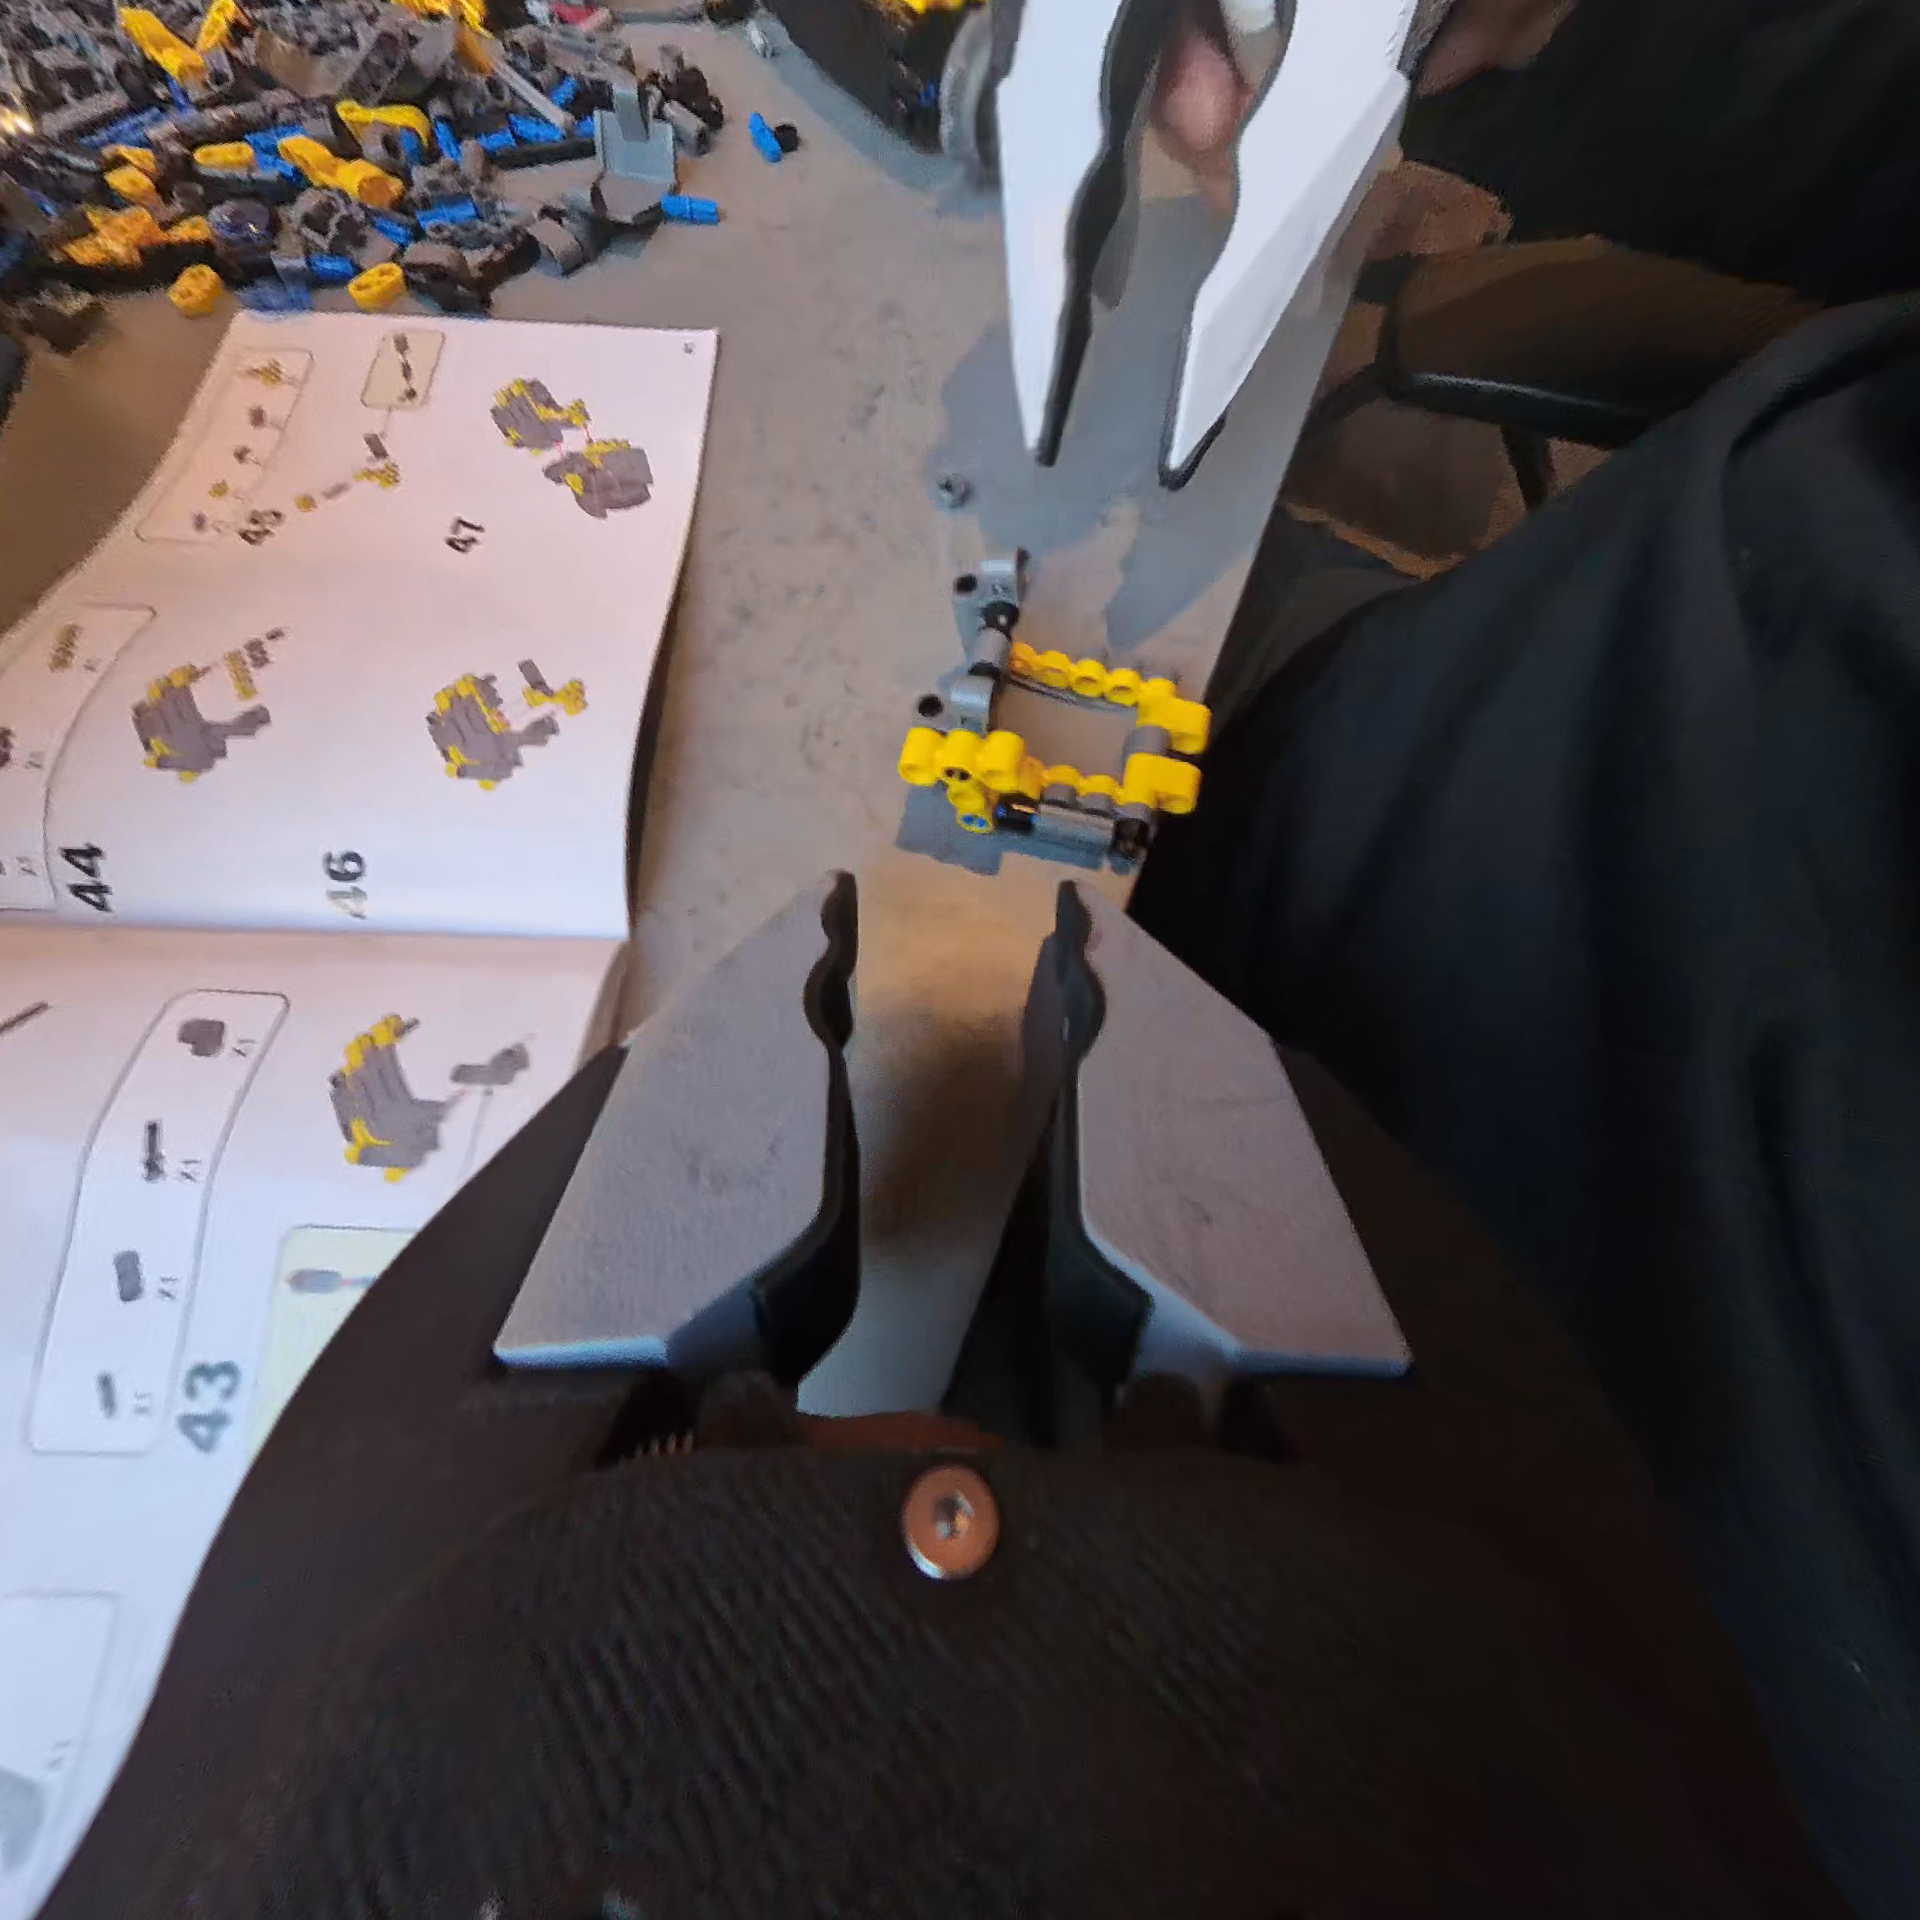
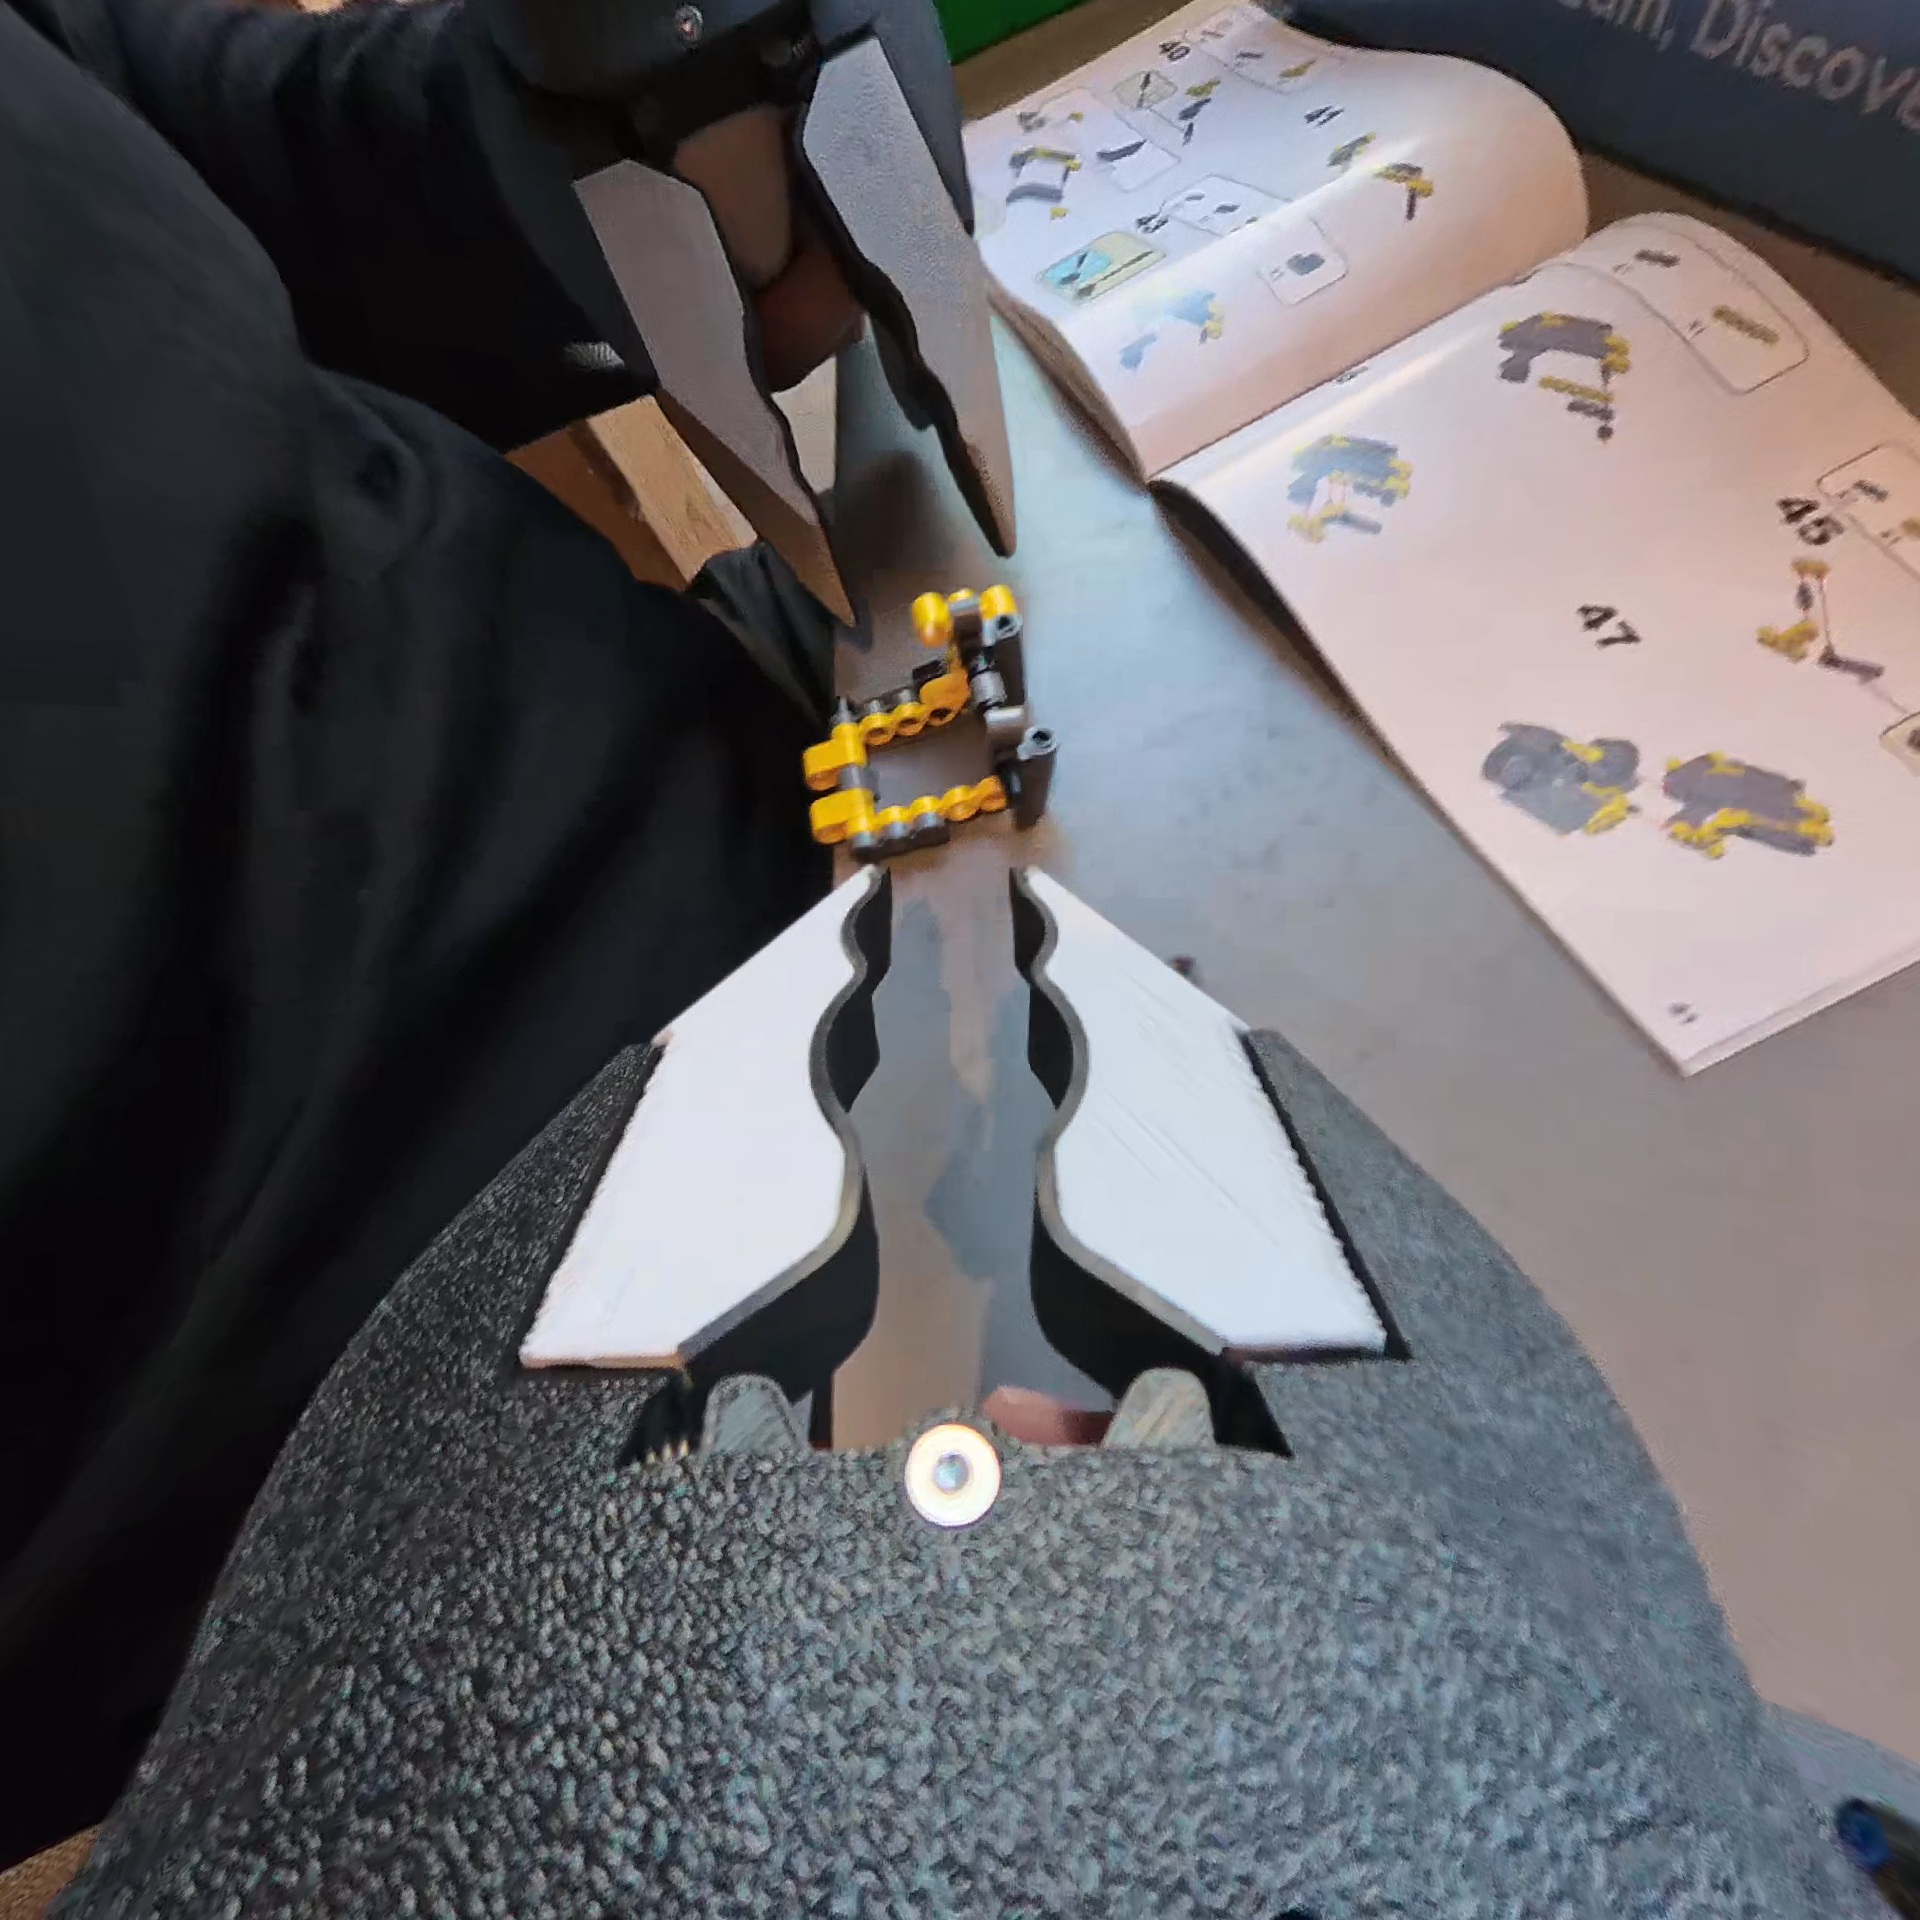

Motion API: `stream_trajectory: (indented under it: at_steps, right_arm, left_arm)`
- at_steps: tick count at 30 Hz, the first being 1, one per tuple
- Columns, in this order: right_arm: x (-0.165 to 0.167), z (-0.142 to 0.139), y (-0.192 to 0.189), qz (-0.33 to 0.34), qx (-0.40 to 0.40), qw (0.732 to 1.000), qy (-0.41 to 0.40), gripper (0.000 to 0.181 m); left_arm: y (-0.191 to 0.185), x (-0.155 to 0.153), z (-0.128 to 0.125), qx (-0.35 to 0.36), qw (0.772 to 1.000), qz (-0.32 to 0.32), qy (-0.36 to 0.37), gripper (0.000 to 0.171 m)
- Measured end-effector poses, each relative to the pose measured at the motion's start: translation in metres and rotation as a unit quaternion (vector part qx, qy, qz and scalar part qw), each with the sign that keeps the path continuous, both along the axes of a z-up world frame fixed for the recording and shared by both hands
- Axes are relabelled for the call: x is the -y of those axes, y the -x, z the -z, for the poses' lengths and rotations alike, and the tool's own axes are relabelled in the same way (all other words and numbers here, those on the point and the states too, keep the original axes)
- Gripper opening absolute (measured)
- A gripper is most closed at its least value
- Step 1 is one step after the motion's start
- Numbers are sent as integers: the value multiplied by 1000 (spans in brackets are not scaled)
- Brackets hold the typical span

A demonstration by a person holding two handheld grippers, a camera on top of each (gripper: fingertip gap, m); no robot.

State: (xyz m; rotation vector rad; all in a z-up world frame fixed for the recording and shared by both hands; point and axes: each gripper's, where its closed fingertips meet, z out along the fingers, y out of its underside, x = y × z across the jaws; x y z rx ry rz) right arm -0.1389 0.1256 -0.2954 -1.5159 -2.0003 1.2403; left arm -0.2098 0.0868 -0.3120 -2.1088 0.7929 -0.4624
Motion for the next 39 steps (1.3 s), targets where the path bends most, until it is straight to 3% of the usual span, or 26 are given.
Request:
stream_trajectory:
  at_steps: [6,11,14,16,21,26,39]
  right_arm:
    - [23,21,-9,-28,20,997,-76,21]
    - [36,24,-6,-46,23,995,-88,20]
    - [31,22,-1,-30,14,995,-92,14]
    - [30,20,1,-25,11,996,-84,8]
    - [33,25,1,-37,19,994,-104,11]
    - [32,29,1,-37,24,993,-111,17]
    - [22,29,-1,19,33,993,-113,28]
  left_arm:
    - [-15,2,11,-42,999,22,5,56]
    - [-17,-5,11,-85,995,59,-9,68]
    - [-21,-4,13,-71,993,96,25,70]
    - [-26,-4,12,-54,991,113,37,68]
    - [-27,-10,12,-55,990,123,37,58]
    - [-27,-3,13,-63,989,128,31,67]
    - [-22,-5,15,-90,992,89,5,59]
